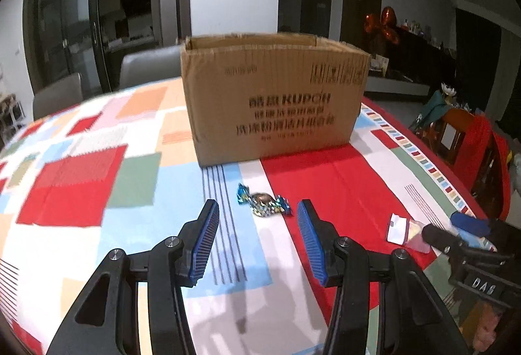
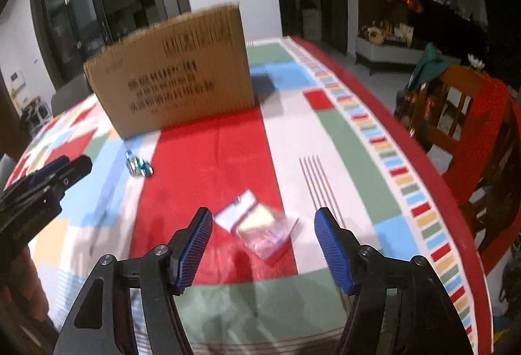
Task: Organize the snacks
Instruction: 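Move both open tools back toward the blue candy and clear cake bag, then grasp the blue-gold wrapped candy with the left tool while the right tool grasps the clear cake bag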
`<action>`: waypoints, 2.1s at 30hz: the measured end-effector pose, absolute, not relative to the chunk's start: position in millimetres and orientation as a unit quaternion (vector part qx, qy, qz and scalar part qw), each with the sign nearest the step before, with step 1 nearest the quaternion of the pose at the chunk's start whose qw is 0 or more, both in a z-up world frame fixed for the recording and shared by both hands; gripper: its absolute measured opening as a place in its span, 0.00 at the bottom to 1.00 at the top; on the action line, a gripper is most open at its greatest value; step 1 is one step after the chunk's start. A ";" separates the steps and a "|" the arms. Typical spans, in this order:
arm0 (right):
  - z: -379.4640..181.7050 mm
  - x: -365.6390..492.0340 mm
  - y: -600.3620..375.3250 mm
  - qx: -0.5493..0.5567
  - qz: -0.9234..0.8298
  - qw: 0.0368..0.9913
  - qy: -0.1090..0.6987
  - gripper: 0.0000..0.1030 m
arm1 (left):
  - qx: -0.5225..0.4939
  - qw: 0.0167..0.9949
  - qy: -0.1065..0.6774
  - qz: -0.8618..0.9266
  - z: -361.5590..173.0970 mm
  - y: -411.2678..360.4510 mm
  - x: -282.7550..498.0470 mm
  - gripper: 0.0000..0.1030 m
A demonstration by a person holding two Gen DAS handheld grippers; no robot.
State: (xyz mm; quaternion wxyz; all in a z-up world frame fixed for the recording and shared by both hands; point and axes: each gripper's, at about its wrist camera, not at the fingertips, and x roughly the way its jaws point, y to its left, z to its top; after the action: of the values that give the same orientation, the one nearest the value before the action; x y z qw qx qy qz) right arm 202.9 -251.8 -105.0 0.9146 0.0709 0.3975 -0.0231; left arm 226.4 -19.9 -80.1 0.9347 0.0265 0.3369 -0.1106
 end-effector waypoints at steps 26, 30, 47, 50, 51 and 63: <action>-131.9 238.5 -239.1 0.042 0.010 0.898 0.439 0.64 | -0.043 0.911 0.401 -0.090 -123.2 -33.7 296.4 0.42; -132.8 239.5 -236.2 0.036 0.011 0.900 0.435 0.64 | -0.049 0.905 0.412 -0.089 -128.3 -33.2 301.4 0.28; -132.5 233.6 -237.6 0.032 0.025 0.905 0.423 0.40 | -0.036 0.892 0.431 -0.131 -127.8 -32.2 274.2 0.19; -131.6 229.9 -239.3 0.047 0.033 0.905 0.421 0.34 | -0.037 0.887 0.437 -0.143 -127.8 -33.1 262.0 0.19; -131.4 228.9 -239.3 0.049 0.037 0.905 0.421 0.32 | -0.032 0.886 0.438 -0.147 -126.9 -34.8 256.0 0.19; -113.5 215.0 -234.7 0.051 0.048 0.912 0.404 0.29 | -0.029 0.886 0.429 -0.174 -108.8 -46.9 228.1 0.19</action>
State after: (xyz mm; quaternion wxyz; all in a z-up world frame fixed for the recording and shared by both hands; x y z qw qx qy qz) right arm 215.0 -234.7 -113.5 0.9123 0.0513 0.4035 0.0483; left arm 228.1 -46.9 -108.8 0.8860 -0.0291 0.4286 -0.1743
